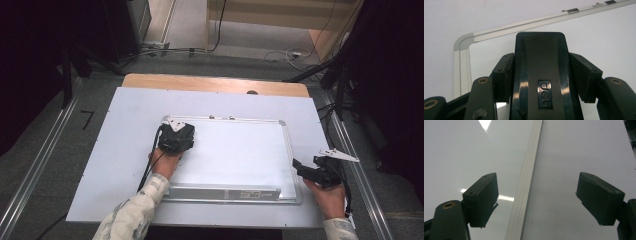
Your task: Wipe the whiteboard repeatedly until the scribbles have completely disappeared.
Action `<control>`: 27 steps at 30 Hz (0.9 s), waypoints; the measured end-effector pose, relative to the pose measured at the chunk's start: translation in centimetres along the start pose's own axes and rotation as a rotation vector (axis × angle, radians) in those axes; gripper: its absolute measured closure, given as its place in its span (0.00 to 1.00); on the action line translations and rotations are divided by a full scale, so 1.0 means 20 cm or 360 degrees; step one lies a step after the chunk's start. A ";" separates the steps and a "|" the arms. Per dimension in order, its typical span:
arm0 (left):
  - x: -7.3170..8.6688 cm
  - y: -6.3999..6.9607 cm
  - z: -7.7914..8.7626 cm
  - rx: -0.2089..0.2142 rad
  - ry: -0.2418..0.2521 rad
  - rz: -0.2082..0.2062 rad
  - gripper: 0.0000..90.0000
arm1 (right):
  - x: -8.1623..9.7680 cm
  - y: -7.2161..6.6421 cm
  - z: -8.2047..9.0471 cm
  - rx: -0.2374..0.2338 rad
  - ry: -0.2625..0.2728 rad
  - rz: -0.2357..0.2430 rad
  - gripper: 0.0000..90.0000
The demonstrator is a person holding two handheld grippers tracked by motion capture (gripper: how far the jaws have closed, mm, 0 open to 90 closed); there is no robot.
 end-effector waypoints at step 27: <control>0.02 -0.08 0.04 -0.0022 0.0004 0.0053 0.45 | 0.01 0.01 0.01 0.0003 0.0004 -0.0005 0.18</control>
Point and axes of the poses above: each handheld gripper's, and its own axes: z roughly backward along the jaws, x roughly out of its underside, y roughly to its right, the point moved 10 cm from there along -z, roughly forward along the jaws, and after that the axes turned 12 degrees about z, right-handed, at the moved point
